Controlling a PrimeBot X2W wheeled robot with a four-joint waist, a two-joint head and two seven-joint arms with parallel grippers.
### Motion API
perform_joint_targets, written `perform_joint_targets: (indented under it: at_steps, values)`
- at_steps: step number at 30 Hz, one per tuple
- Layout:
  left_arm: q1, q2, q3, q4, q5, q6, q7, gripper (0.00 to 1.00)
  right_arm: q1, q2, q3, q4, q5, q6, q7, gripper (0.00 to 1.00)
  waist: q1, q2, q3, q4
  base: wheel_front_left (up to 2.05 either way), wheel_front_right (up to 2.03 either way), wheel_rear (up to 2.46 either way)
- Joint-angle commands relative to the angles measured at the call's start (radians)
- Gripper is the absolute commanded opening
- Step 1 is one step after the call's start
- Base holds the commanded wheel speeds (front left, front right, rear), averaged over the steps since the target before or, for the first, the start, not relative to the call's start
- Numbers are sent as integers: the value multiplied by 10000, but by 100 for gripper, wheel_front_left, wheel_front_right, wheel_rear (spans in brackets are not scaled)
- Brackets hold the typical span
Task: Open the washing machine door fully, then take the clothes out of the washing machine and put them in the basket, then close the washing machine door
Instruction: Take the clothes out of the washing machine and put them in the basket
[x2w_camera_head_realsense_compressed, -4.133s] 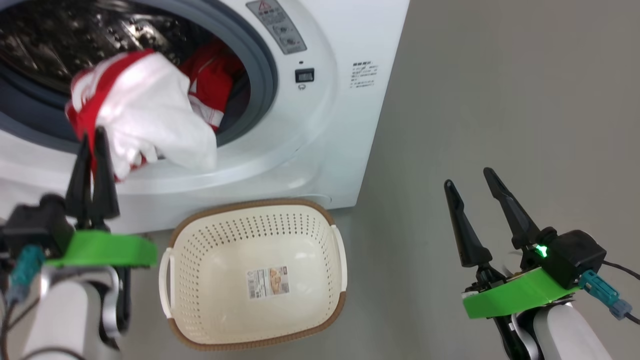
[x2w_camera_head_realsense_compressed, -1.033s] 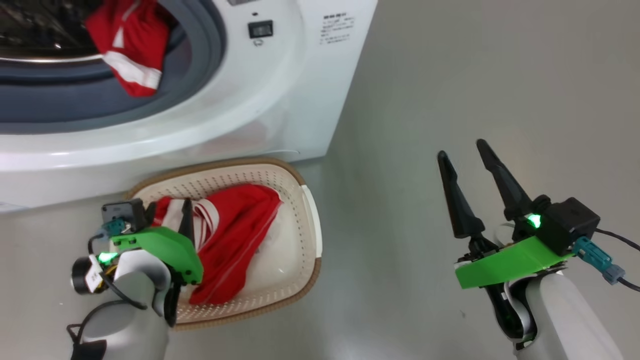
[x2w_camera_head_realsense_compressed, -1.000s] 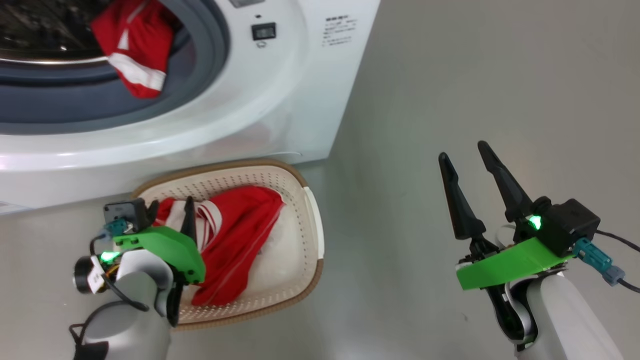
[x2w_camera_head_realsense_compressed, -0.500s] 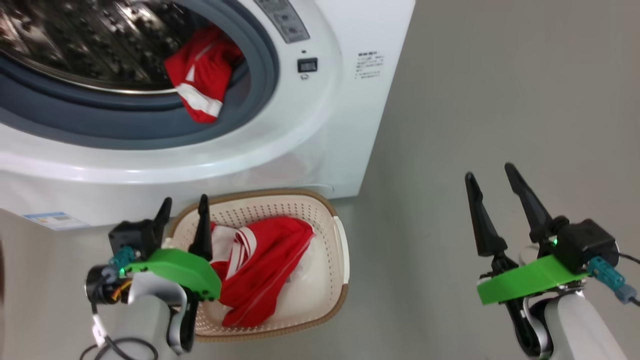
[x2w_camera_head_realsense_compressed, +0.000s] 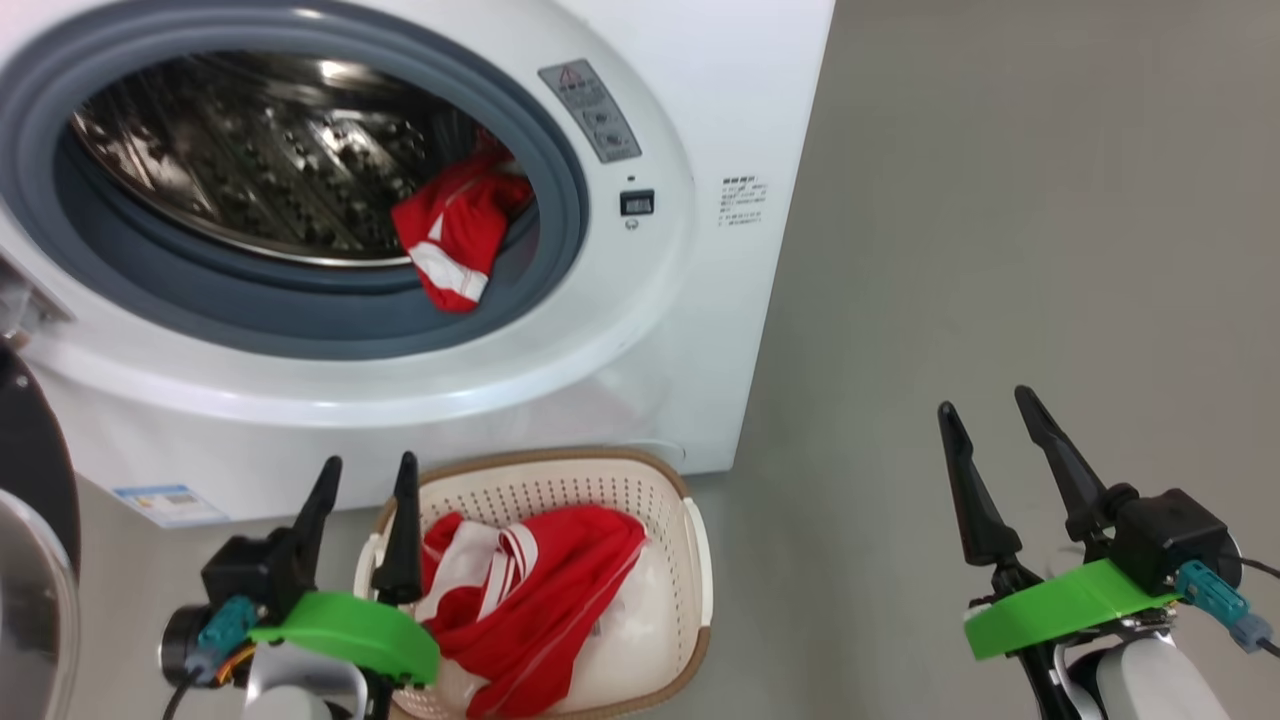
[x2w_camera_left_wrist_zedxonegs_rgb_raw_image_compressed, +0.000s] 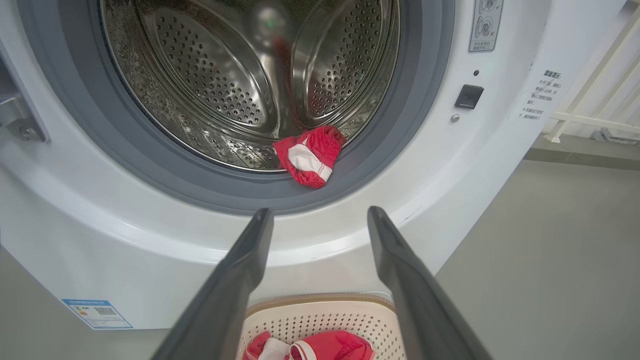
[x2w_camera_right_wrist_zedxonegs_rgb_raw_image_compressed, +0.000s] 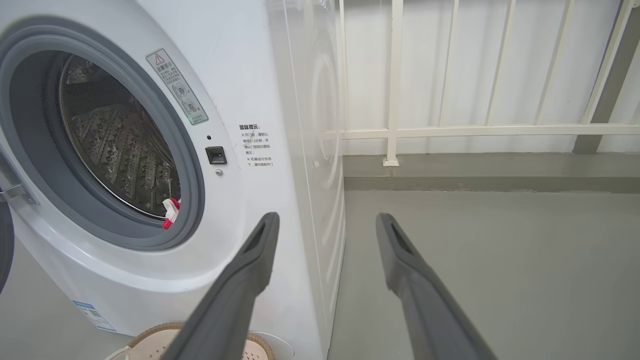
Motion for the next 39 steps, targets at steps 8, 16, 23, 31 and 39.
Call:
perform_joint_targets:
  at_steps: [8,16,23,31,39]
  values:
    - [919,278,607,-1354,333,146,-122,100,472,5,-12,-448,-107,63,-63,100,0,0,-816,-58,0,0,0]
    - [1473,278,845,-1785,358,172,-122,100,899,5,-298,-592,-101,63,-63,100,0,0,-1281,-95,0,0,0]
    - [1844,267,1000,-1993,438,192,-122,100,1199,5,-267,-687,-137,63,-63,100,0,0,-1557,-130,0,0,0]
    - [1959,231,1104,-1844,363,158,-122,100,1380,5,-244,-810,-141,63,-63,100,0,0,-1697,-110,0,0,0]
    - [1937,219,1094,-1752,375,125,-122,100,1405,5,-211,-830,-172,63,-63,100,0,0,-1718,-124,0,0,0]
